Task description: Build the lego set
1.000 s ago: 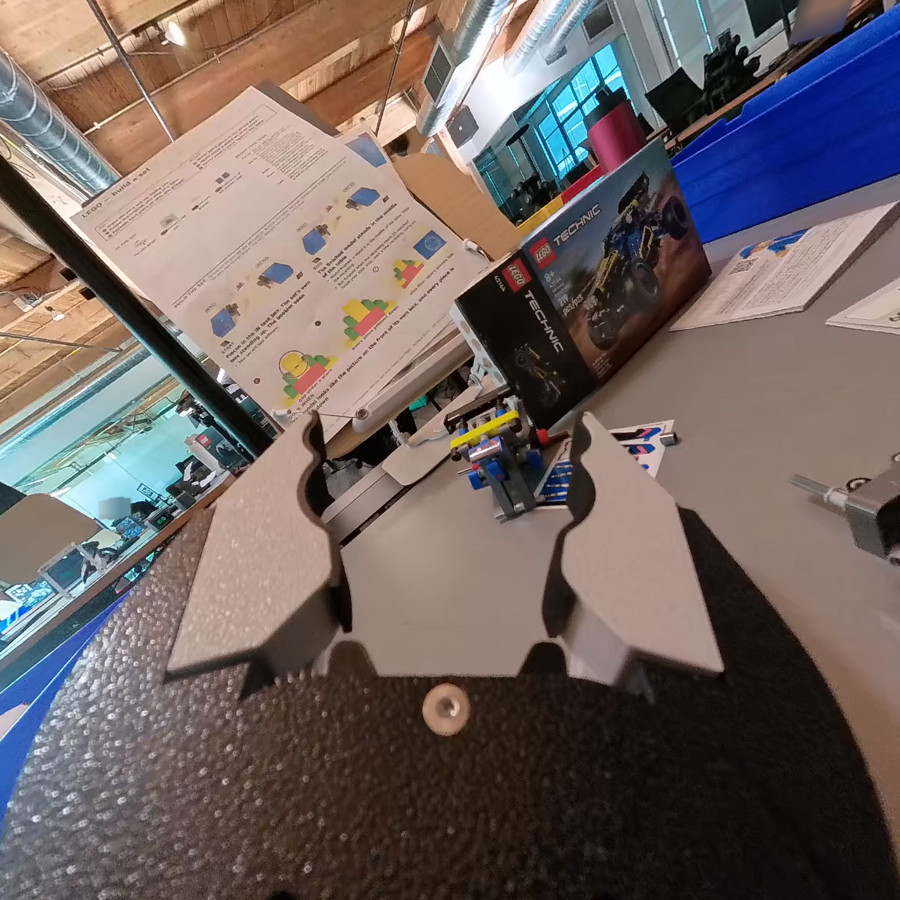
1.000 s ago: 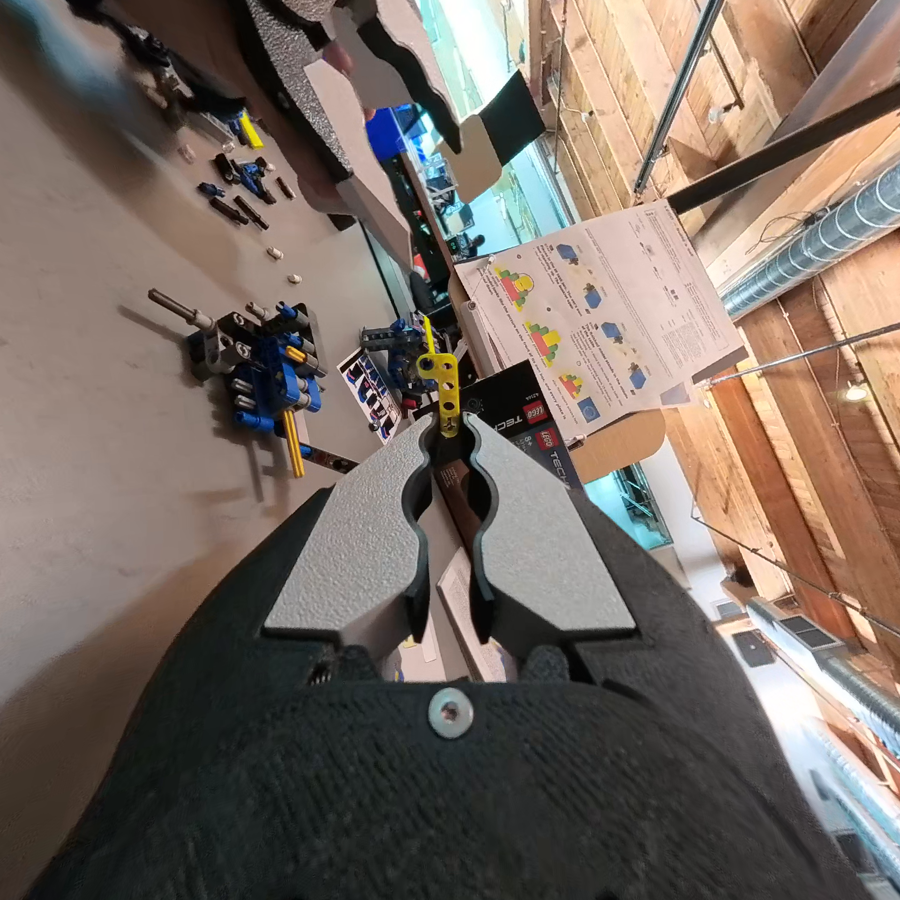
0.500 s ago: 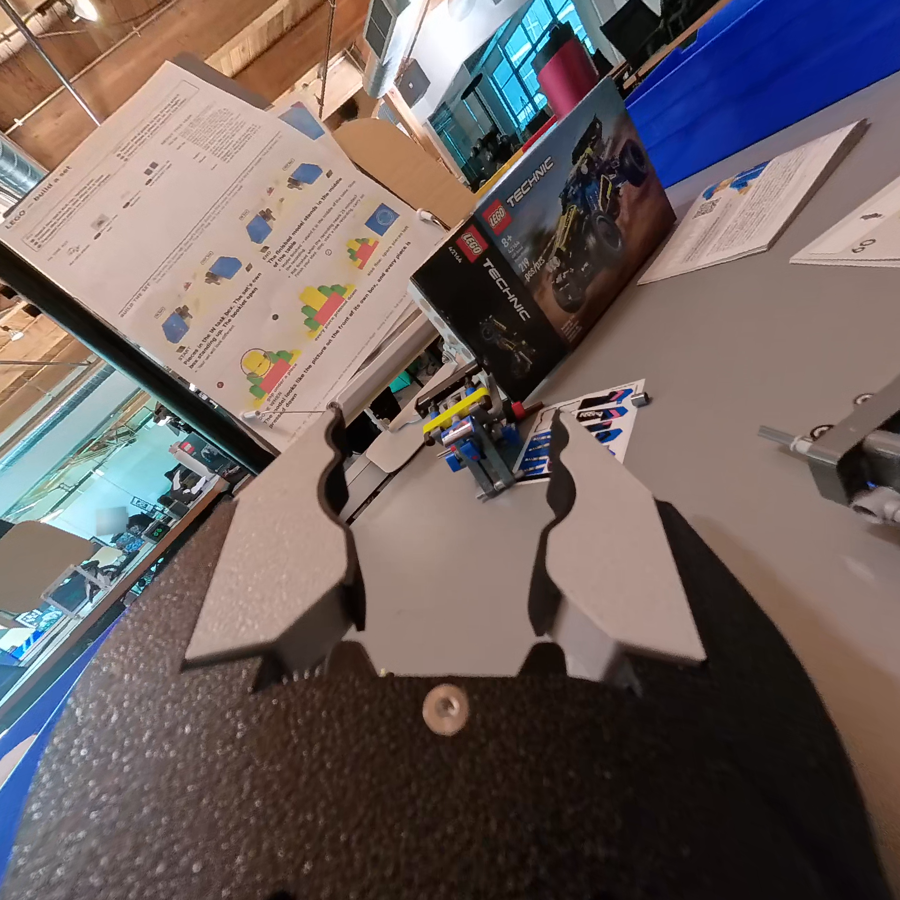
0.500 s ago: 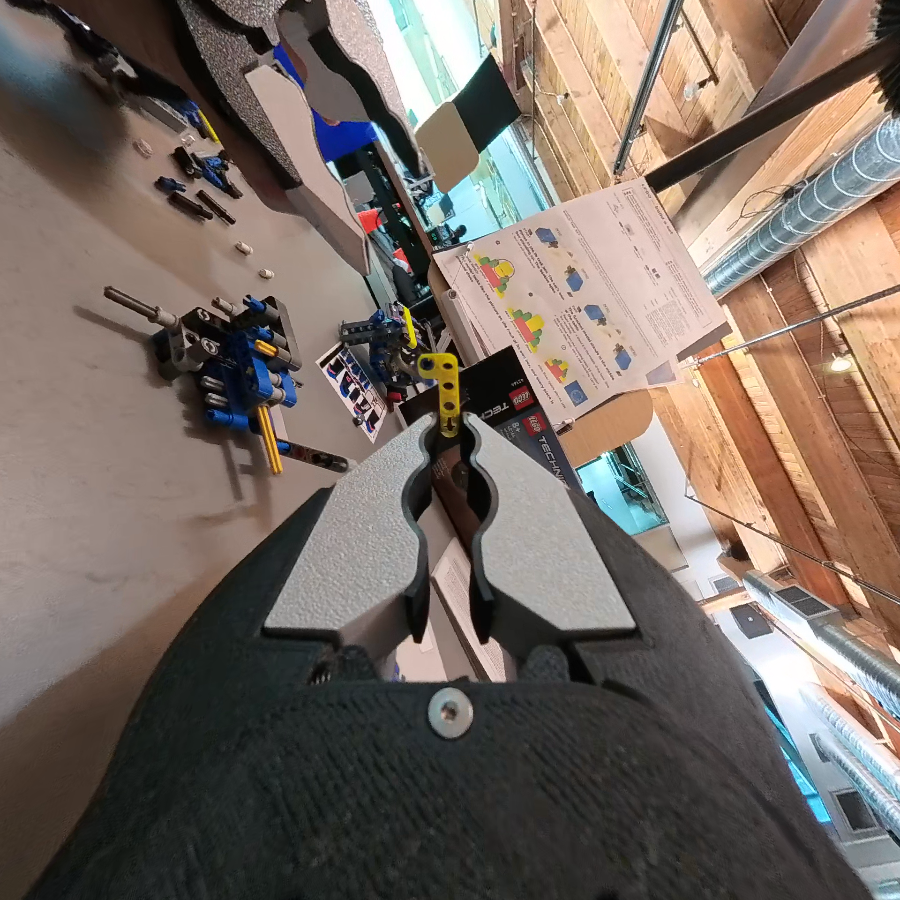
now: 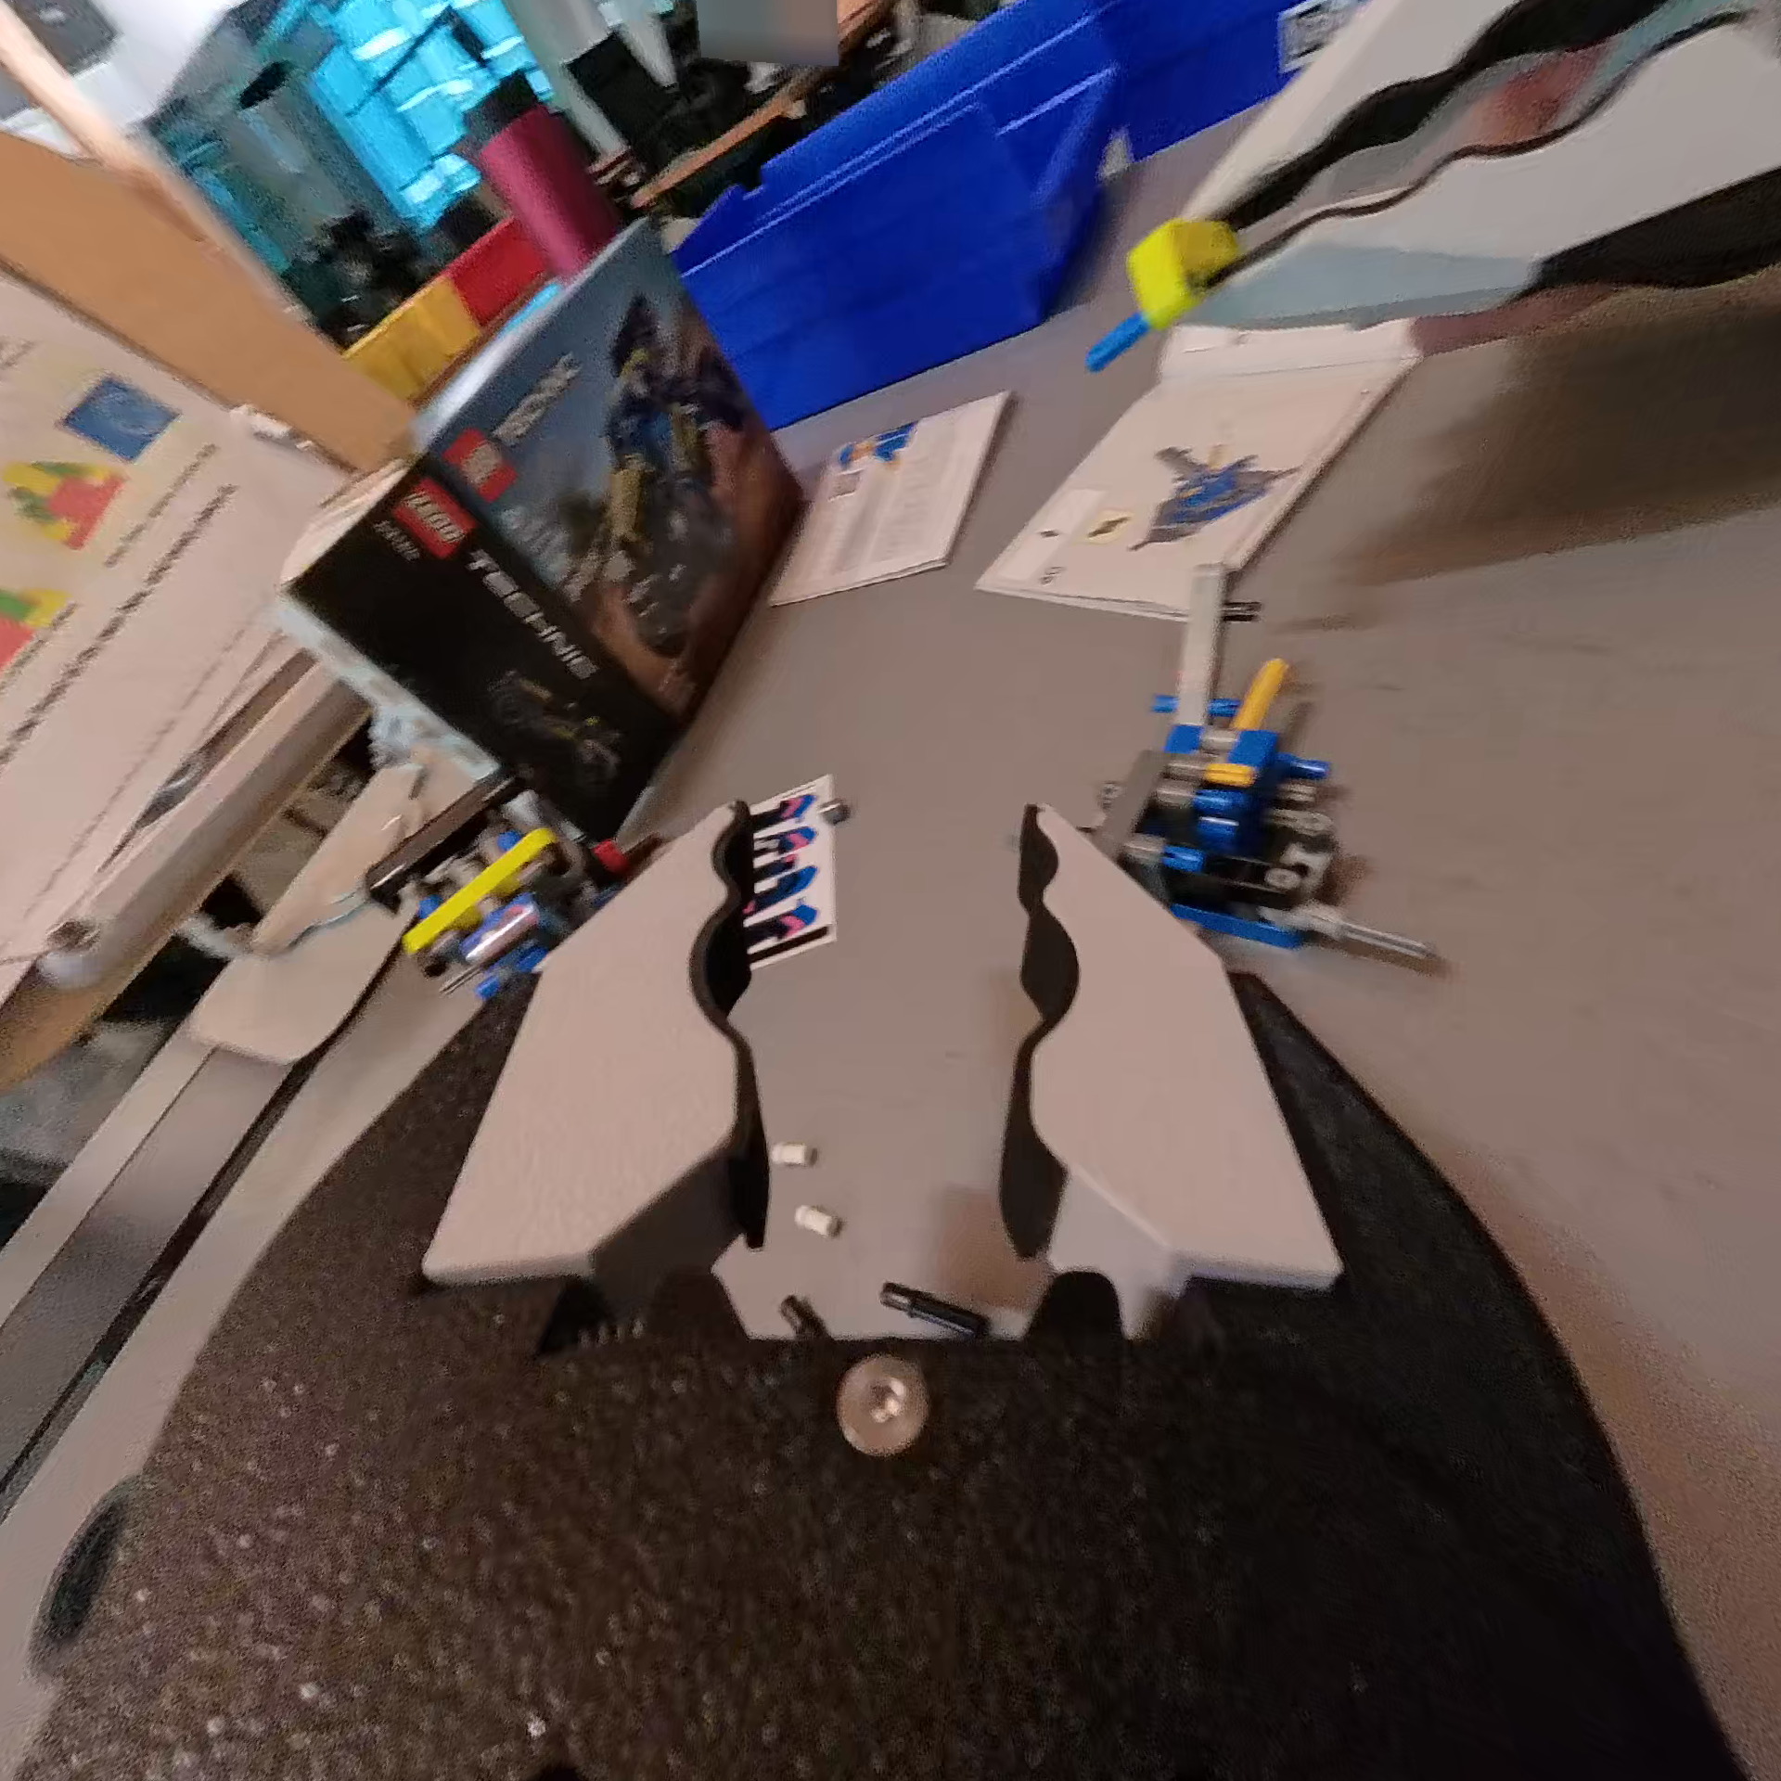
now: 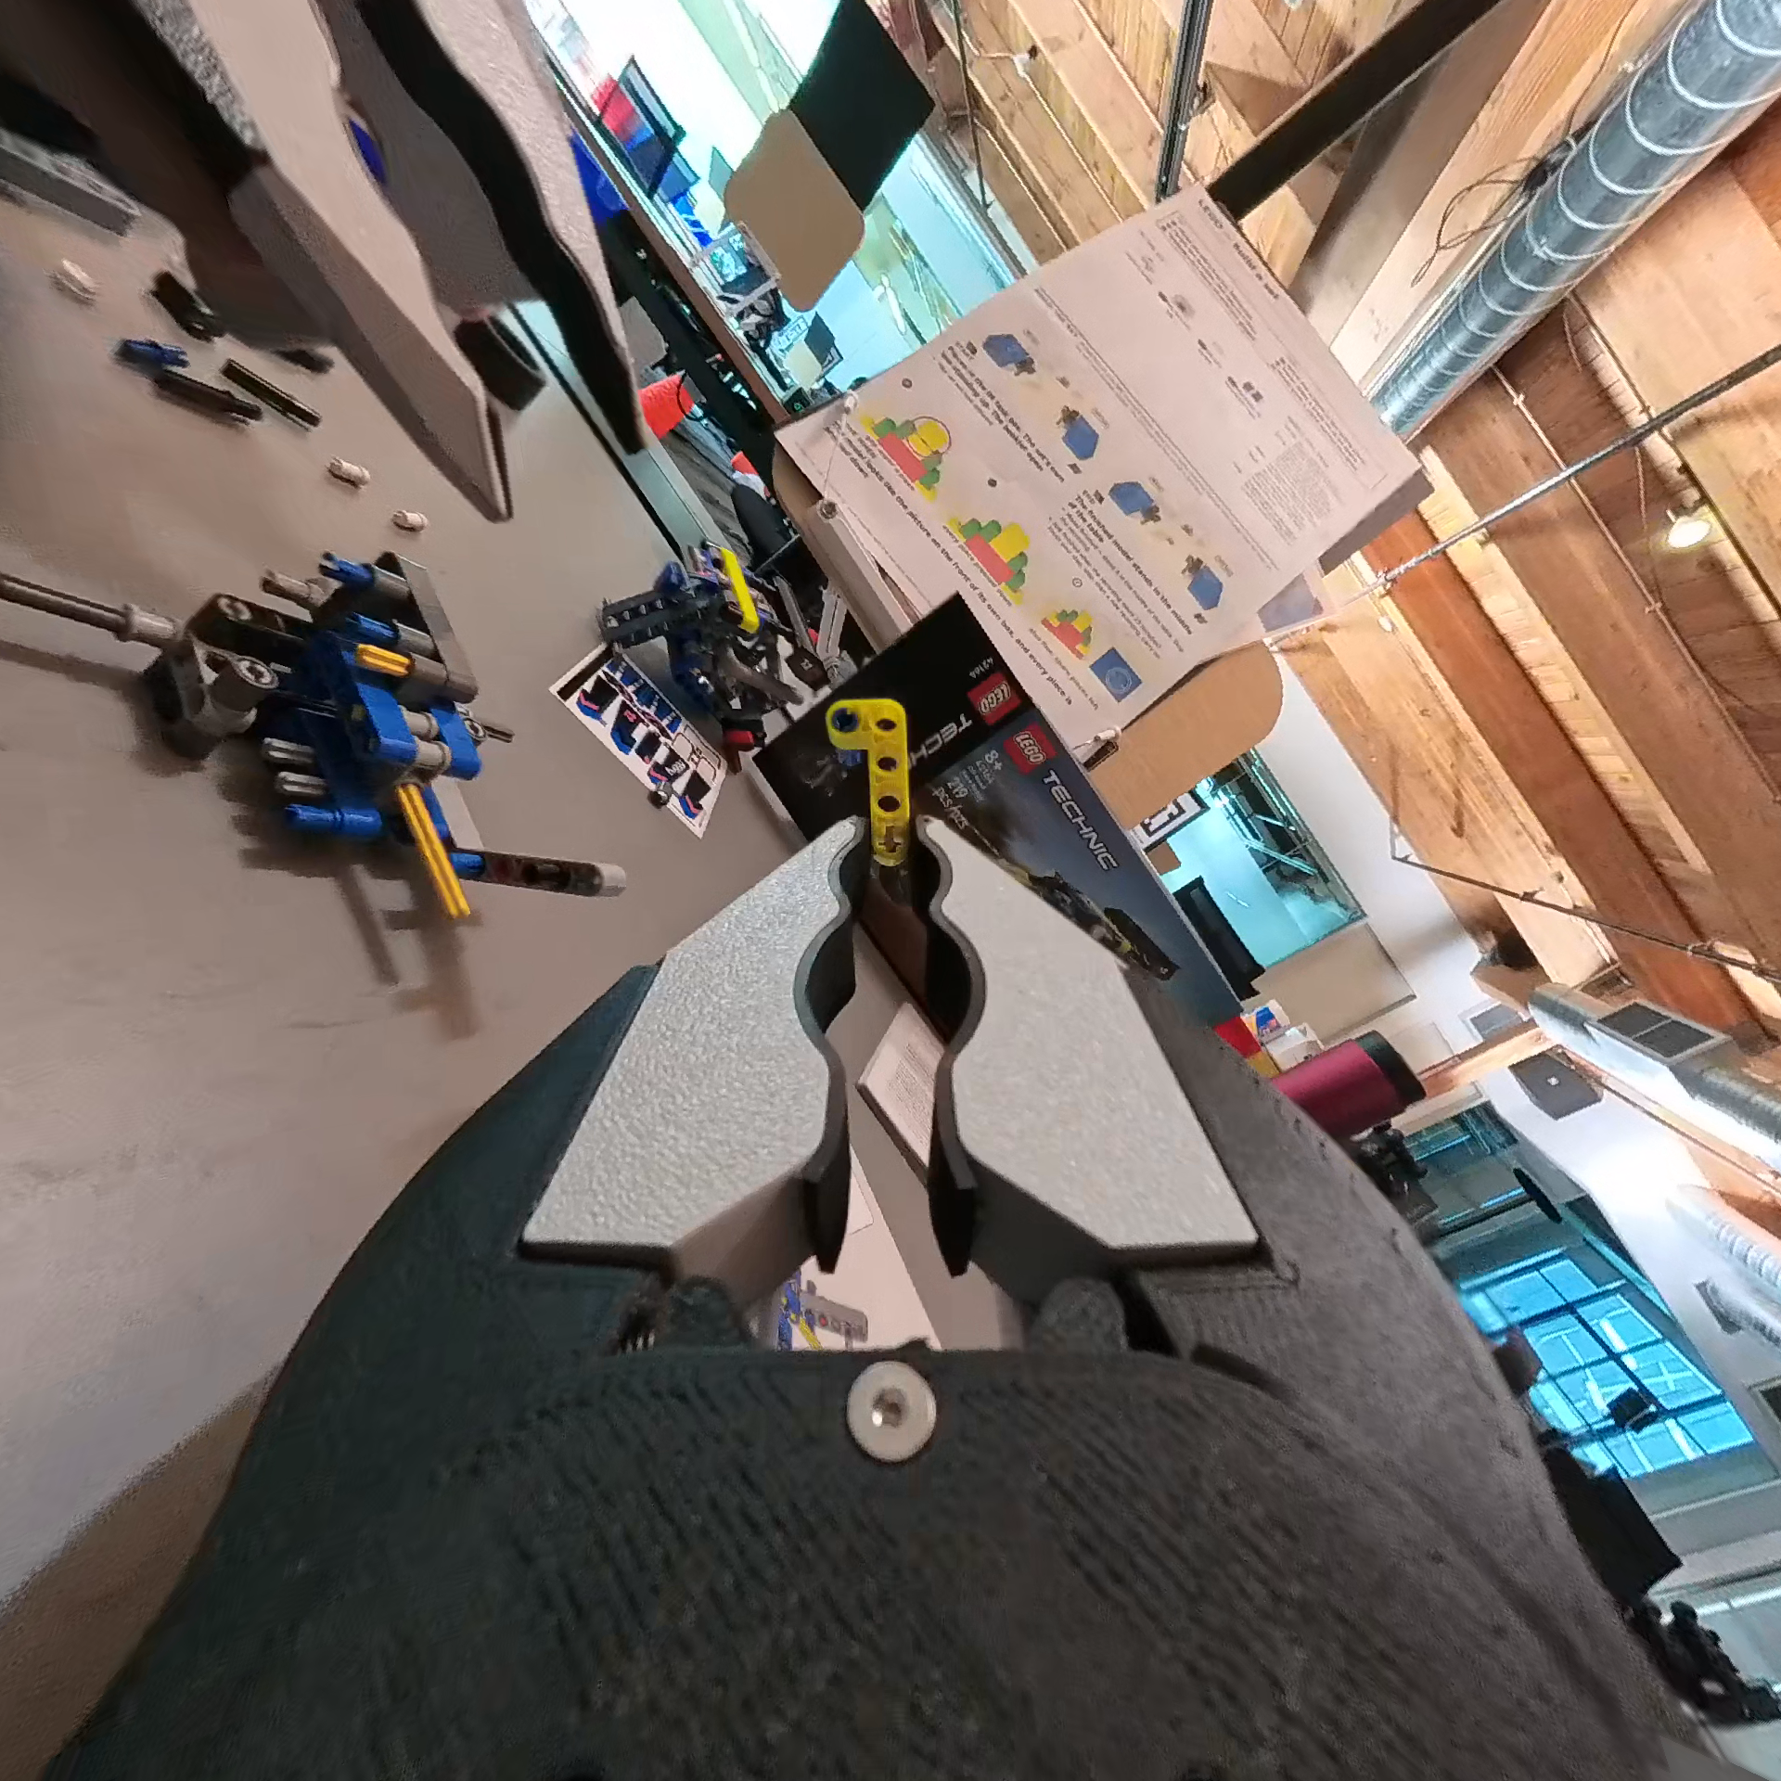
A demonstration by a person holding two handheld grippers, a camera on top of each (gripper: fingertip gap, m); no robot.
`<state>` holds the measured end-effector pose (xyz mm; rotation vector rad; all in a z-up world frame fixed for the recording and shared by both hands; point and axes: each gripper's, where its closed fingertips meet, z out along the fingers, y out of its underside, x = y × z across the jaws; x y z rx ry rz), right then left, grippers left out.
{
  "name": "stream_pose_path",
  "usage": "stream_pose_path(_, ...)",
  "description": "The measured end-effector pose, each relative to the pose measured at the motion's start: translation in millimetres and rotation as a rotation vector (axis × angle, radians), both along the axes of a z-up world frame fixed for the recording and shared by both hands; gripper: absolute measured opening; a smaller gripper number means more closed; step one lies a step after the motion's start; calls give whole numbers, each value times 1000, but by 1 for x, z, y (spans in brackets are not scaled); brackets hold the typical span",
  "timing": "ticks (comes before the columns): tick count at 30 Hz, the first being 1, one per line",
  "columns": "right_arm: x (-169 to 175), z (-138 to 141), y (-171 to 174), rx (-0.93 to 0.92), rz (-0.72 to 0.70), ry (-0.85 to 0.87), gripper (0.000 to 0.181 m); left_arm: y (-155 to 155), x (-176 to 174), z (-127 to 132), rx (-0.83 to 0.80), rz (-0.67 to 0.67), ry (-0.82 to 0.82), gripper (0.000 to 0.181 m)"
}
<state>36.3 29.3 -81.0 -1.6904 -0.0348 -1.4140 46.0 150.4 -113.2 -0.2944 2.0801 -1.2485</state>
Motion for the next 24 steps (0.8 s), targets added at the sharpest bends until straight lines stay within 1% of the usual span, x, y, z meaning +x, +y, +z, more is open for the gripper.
stream_pose_path(2, -1, -1, 2, -11, 3, -5, 6, -4, -13, -7, 23, -89, 48, 50)
stream_pose_path(3, -1, -1, 2, -16, 3, -8, 5, -4, -16, -11, 31, -103, 70, 50)
stream_pose_path(6, -2, -1, 2, -11, 9, -3, 6, -2, -15, -18, 28, -98, 101, 44)
stream_pose_path(9, -2, -2, 3, -12, 14, 3, 6, -3, -16, -23, 50, -108, 111, 36)
stream_pose_path(11, -2, -3, 4, -17, 15, 0, 6, -3, -18, -27, 72, -119, 128, 33)
stream_pose_path(19, -2, -3, 4, -22, 18, 1, 5, 3, -10, -32, 115, -60, 115, 30)
stream_pose_path(24, -3, -3, 5, -23, 20, -1, 5, 11, 1, -34, 155, 18, 68, 27)
